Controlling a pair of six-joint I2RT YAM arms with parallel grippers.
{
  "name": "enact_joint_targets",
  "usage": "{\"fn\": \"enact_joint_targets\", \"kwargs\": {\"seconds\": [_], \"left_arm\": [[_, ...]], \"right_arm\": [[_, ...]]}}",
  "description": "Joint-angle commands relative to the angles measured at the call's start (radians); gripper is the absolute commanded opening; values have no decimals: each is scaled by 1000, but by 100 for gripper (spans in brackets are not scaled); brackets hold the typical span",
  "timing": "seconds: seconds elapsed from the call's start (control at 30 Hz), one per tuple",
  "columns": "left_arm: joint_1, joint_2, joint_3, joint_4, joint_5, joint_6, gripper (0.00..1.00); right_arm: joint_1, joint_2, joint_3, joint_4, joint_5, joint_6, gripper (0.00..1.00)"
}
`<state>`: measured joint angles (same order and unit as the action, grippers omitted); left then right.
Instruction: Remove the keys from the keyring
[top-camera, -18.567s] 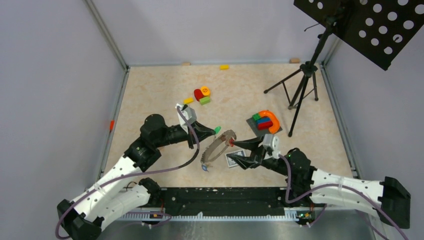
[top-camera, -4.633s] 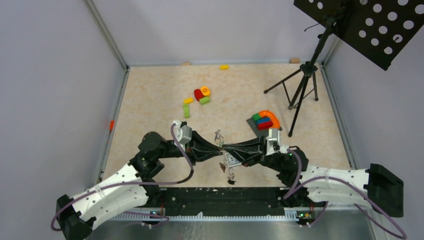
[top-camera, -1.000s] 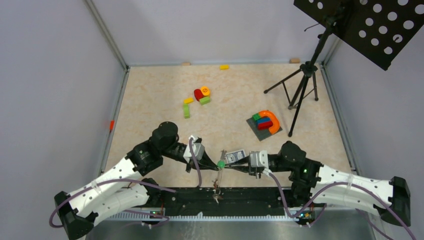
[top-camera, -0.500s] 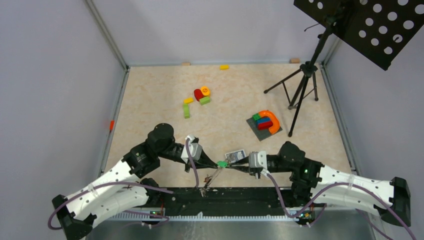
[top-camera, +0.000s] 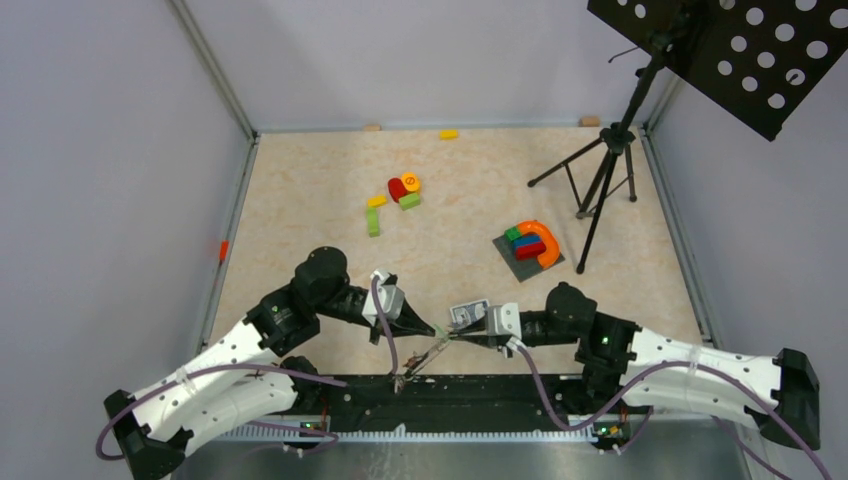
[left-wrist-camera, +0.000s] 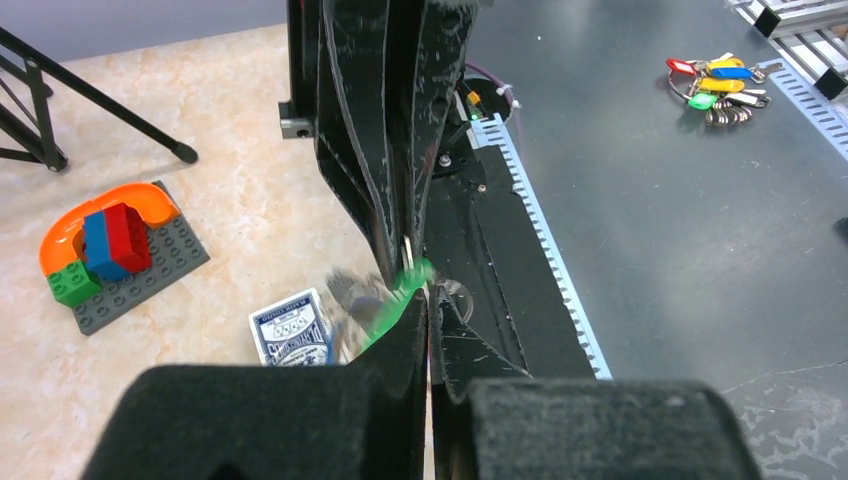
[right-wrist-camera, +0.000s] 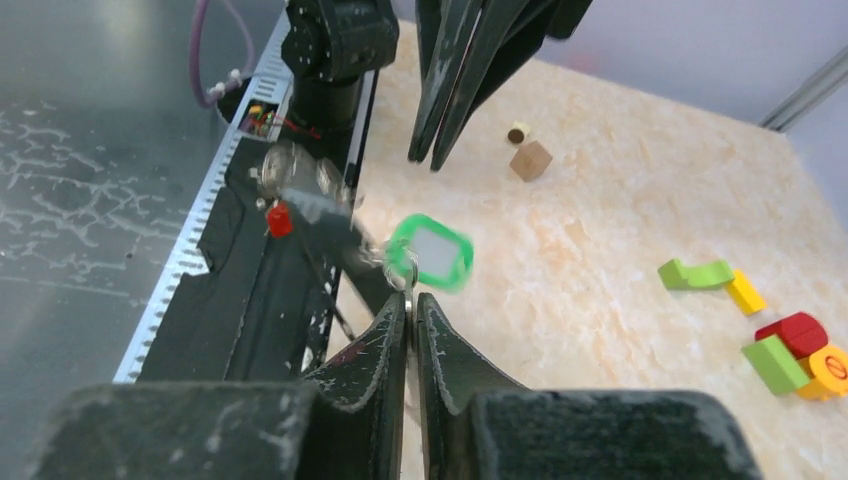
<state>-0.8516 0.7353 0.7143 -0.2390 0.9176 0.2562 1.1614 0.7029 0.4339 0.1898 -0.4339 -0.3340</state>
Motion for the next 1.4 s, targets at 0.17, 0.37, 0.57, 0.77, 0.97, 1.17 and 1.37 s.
{"fn": "enact_joint_targets", "kwargs": {"seconds": [0.17,0.37,0.57,0.77,0.97,1.17,1.37], "left_arm": [[3,-8,17,59,10,-7,0],[3,-4,-1,84,-50,-58,0],[3,-53,-71,156,-410,-312,2],[3,-95,-126,114,-738,-547,32],[3,-93,-180,98,-741,-617,64],[-43,-9,-204,108,-669,-562,68],[-203,90,-211,118,-799,-652,68]], "right_arm": [[7,2,22,-46,26,-21,14],[7,-18,8,-21,52,6,16],[7,-30,-6,-9,178,138,21],[7,-78,-24,-18,450,431,25],[8,-61,31,-236,668,662,27],[7,27,84,-400,745,811,29],[7,68,107,-501,856,959,30]]}}
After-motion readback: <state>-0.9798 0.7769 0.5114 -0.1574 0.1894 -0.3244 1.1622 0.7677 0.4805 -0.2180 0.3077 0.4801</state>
